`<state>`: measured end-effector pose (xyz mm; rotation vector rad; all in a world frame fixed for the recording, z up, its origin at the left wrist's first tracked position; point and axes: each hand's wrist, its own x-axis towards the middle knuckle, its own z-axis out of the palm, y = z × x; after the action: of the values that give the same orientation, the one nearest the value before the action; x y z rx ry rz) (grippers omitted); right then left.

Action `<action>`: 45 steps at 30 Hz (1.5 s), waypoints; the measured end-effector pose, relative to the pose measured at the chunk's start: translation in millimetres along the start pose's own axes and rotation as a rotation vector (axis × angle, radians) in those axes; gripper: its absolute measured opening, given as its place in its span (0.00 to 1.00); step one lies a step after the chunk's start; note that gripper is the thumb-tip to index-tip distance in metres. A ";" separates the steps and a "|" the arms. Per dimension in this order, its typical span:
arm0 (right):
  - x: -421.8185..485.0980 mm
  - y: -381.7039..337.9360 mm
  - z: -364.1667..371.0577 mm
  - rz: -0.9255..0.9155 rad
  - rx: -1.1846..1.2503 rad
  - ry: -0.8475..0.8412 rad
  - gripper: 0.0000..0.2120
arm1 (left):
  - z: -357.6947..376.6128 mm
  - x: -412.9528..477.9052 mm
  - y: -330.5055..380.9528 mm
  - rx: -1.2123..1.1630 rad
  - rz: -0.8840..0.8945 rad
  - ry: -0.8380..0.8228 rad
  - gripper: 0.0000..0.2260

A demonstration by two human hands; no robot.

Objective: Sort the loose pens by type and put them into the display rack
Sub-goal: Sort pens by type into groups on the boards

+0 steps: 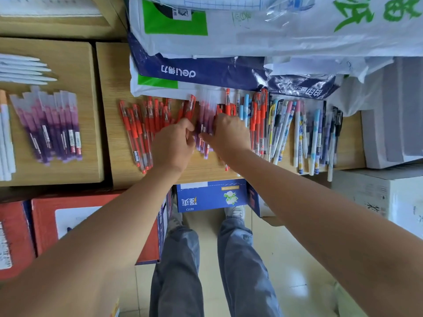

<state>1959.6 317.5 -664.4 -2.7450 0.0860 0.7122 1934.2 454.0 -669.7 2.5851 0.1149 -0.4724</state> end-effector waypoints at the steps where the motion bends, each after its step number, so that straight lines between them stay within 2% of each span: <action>1: 1.6 -1.0 1.2 0.012 0.018 -0.015 0.17 | -0.4 -0.2 -1.2 0.005 -0.009 0.001 0.09; 3: 3.2 -1.6 2.5 0.043 0.053 -0.038 0.20 | -0.3 0.5 -0.2 0.017 -0.015 0.000 0.09; 9: -2.1 7.1 5.2 0.090 0.168 -0.012 0.18 | 6.0 5.6 10.1 0.039 -0.037 -0.004 0.12; 14: -0.7 21.0 -6.3 0.110 0.415 0.042 0.08 | 9.8 8.0 16.6 0.187 -0.045 0.007 0.16; 17: -0.1 38.3 -16.1 0.119 0.525 0.060 0.07 | 12.3 10.6 21.3 0.268 -0.045 0.023 0.19; 22: -1.7 60.7 -21.7 0.061 0.537 -0.012 0.07 | 17.8 14.7 35.1 0.202 -0.090 0.029 0.21; 32: -5.5 79.5 -22.7 0.031 0.597 -0.026 0.08 | 18.6 21.2 59.2 0.284 -0.196 -0.078 0.21; 35: -6.6 87.2 -25.1 0.024 0.599 -0.035 0.07 | 23.2 23.5 59.2 0.225 -0.229 -0.111 0.22; 39: -7.9 95.0 -27.7 0.000 0.579 -0.057 0.07 | 28.6 16.5 57.4 0.063 -0.256 -0.180 0.13; 45: -4.7 99.4 -33.0 -0.030 0.549 -0.111 0.07 | 34.8 9.7 59.3 -0.086 -0.346 -0.142 0.16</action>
<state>1957.7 212.6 -662.0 -2.1770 0.1854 0.7065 1942.5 385.1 -673.7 2.4439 0.5266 -0.7561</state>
